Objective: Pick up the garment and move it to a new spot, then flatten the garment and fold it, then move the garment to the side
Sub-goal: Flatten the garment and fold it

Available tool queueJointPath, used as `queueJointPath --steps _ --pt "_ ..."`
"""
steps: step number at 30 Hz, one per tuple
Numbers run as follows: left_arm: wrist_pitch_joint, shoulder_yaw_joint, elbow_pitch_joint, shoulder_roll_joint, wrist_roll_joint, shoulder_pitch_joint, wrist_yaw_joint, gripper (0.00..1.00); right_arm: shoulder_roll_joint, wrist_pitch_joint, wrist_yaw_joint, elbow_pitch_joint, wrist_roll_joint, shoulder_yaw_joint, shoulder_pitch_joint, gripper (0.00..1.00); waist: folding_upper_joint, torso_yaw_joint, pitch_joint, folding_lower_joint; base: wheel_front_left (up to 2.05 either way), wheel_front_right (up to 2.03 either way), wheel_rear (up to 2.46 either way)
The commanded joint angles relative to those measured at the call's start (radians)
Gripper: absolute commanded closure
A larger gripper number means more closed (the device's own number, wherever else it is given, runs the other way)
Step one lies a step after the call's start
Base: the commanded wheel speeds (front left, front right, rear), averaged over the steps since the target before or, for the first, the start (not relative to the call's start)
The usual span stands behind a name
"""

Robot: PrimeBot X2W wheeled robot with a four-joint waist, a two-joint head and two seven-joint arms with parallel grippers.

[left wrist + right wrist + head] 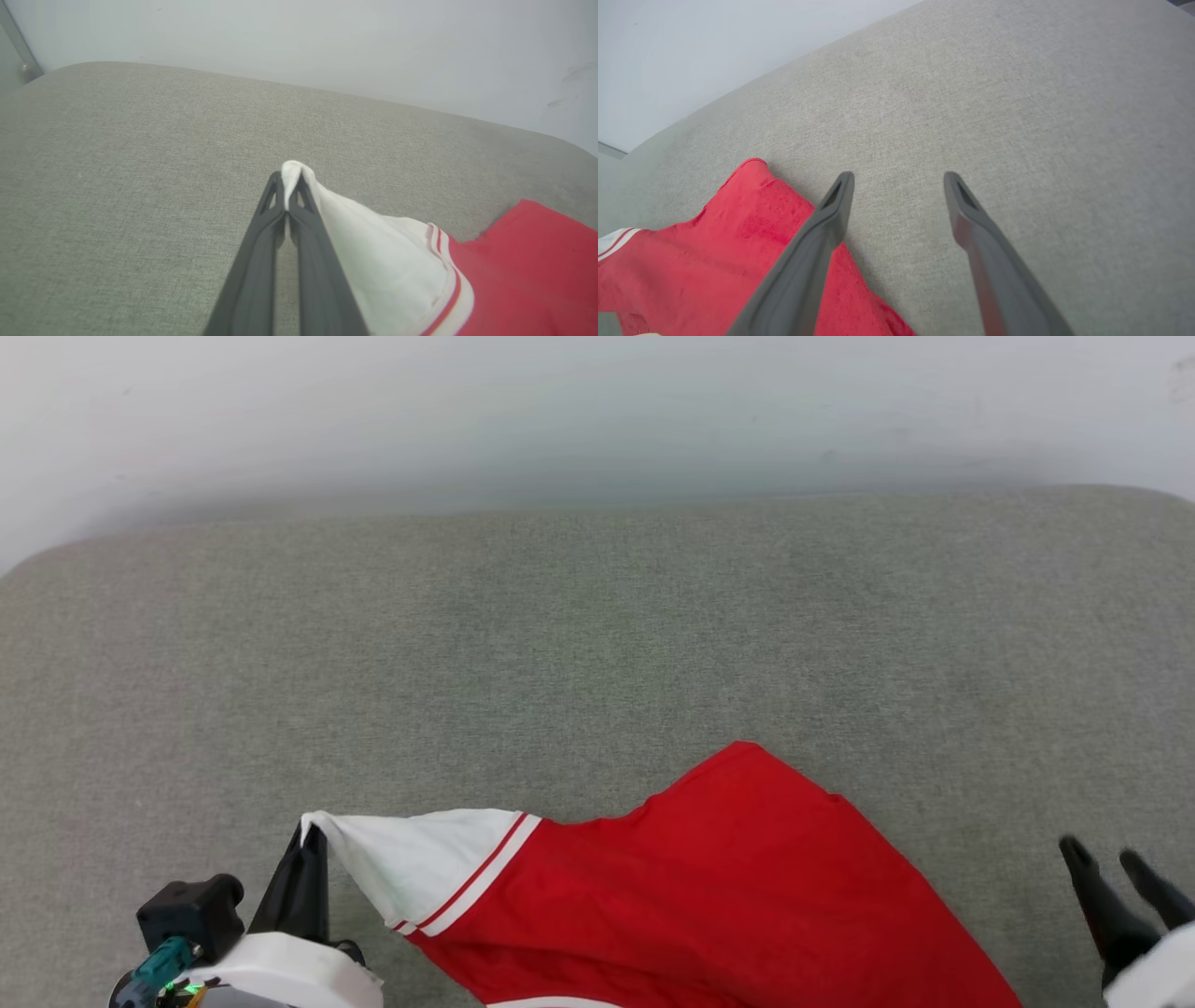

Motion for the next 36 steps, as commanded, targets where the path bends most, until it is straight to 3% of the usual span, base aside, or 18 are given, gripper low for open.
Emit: queueJointPath --steps 1,9,18,30,31,32,33,36 --pt "-0.003 -0.005 -0.005 -0.005 0.009 -0.016 0.002 1.0 -0.014 0.012 0.0 0.02 0.015 0.01 -0.055 0.0 -0.0001 0.006 0.003 0.0001 0.0 0.0 0.0" --pt "0.001 -0.045 -0.032 -0.018 0.035 -0.082 -0.015 1.0 -0.147 0.299 0.0 0.135 0.043 0.138 -0.311 0.0 -0.0001 0.063 0.06 0.0001 0.0 0.0 0.0" --pt "-0.019 -0.082 -0.029 -0.051 0.053 -0.161 -0.045 1.0 -0.164 0.602 0.0 0.174 0.036 0.298 -0.516 0.0 -0.0001 0.121 0.149 0.0001 0.0 0.0 0.0" --pt "-0.052 -0.107 0.037 -0.092 0.049 -0.232 -0.092 1.0 -0.206 0.749 0.0 0.357 0.077 0.519 -0.614 0.0 -0.0001 0.173 0.23 0.0001 0.0 0.0 0.0" --pt "-0.053 -0.107 0.043 -0.094 0.048 -0.233 -0.093 1.0 -0.21 0.755 0.0 0.372 0.081 0.536 -0.613 0.52 -0.0001 0.175 0.232 0.0001 0.0 0.0 0.0" --pt "-0.055 -0.107 0.048 -0.095 0.047 -0.234 -0.096 1.0 -0.212 0.754 0.0 0.383 0.088 0.549 -0.611 0.8 -0.0001 0.177 0.234 0.0001 0.0 0.0 0.0" --pt "-0.058 -0.107 0.054 -0.097 0.046 -0.236 -0.098 1.0 -0.211 0.754 0.0 0.395 0.099 0.562 -0.611 1.0 -0.0001 0.179 0.235 0.0001 0.0 0.0 0.0" --pt "-0.06 -0.107 0.067 -0.096 0.045 -0.243 -0.104 1.0 -0.213 0.735 0.0 0.401 0.12 0.593 -0.625 1.0 -0.0001 0.18 0.233 0.0001 0.0 0.0 0.0"
